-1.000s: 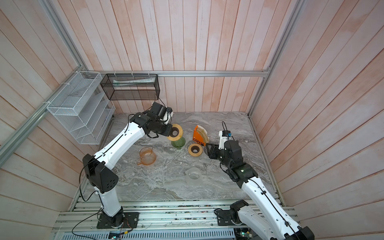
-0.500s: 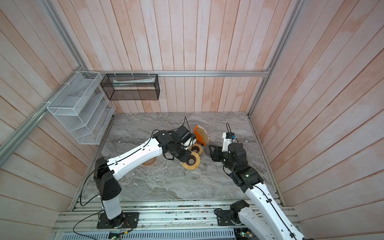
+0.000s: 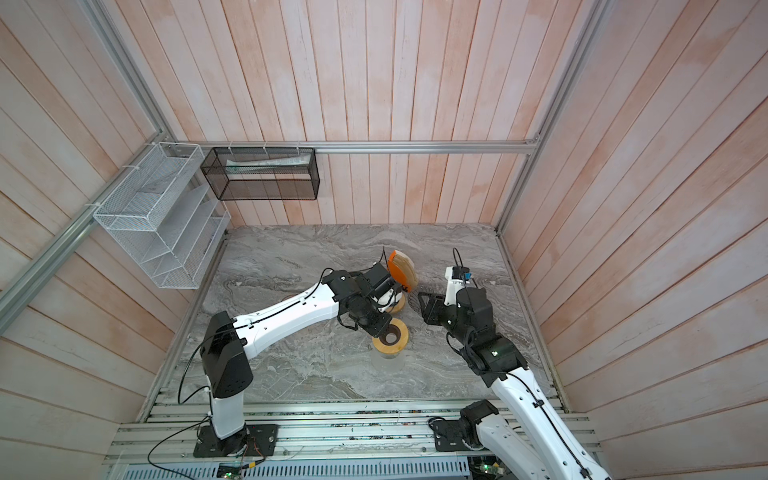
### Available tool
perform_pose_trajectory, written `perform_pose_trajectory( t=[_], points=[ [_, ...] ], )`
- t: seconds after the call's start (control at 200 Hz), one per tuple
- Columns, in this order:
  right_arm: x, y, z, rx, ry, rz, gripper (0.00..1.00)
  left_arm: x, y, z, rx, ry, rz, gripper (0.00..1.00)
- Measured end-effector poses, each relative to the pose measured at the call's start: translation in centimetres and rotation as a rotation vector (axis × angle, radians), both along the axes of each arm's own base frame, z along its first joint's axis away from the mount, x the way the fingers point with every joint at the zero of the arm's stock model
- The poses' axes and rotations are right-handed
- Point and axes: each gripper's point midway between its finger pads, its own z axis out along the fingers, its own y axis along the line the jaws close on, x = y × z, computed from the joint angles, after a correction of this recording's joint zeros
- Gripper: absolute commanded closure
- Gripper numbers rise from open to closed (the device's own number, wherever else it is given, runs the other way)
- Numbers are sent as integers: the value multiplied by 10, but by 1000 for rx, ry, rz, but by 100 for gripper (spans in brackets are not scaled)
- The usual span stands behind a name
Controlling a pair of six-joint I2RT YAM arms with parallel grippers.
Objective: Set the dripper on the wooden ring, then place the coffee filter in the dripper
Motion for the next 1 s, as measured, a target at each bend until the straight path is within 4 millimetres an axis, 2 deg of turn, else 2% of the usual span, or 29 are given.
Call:
perform_pose_trajectory(
  t=[0.66,1.0],
  points=[
    [8,3,-10,-12,27,0,59,-4,6,-28,53,37,0,91],
    [9,4,-14,-12,28,0,59,-4,4,-33,52,38,-1,91]
  ],
)
